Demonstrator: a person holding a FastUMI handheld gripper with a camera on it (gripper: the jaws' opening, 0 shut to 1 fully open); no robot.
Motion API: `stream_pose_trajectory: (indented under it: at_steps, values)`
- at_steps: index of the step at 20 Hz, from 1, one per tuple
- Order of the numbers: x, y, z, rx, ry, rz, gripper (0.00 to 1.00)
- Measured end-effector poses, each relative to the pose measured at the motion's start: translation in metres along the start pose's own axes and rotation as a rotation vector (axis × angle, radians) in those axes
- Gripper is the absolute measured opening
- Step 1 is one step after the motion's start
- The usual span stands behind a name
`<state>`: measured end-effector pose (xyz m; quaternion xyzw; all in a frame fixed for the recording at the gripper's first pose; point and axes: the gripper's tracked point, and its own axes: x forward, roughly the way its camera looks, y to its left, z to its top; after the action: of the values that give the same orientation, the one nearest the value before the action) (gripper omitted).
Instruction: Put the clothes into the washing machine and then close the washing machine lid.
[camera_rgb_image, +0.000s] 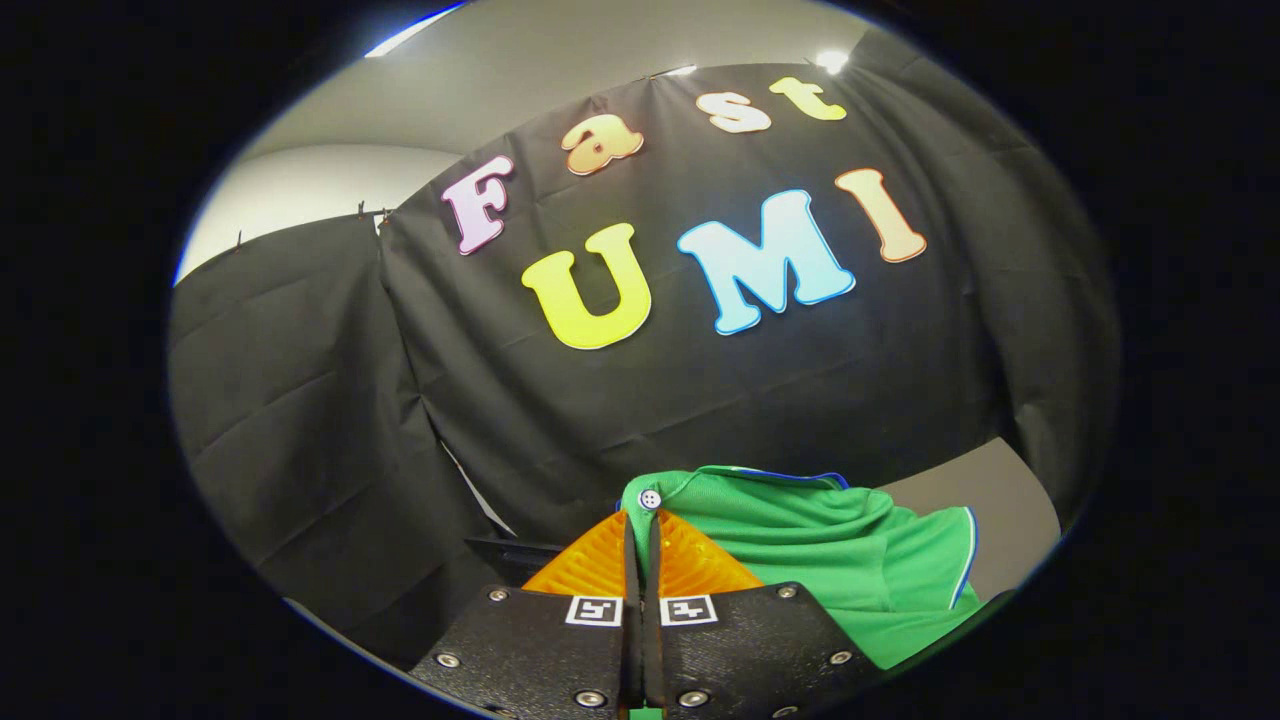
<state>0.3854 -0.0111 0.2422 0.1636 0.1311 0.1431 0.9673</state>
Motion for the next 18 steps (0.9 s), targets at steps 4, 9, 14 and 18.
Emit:
stream_pose_trajectory:
  at_steps: [4, 9, 14, 18]
  values:
    - [0.008, 0.033, -0.003, -0.007, -0.004, 0.032, 0.0]
    - [0.02, 0.074, -0.017, -0.022, 0.016, 0.071, 0.0]
    - [0.031, 0.112, -0.033, -0.05, 0.044, 0.101, 0.0]
    - [0.037, 0.146, -0.045, -0.046, 0.06, 0.136, 0.0]
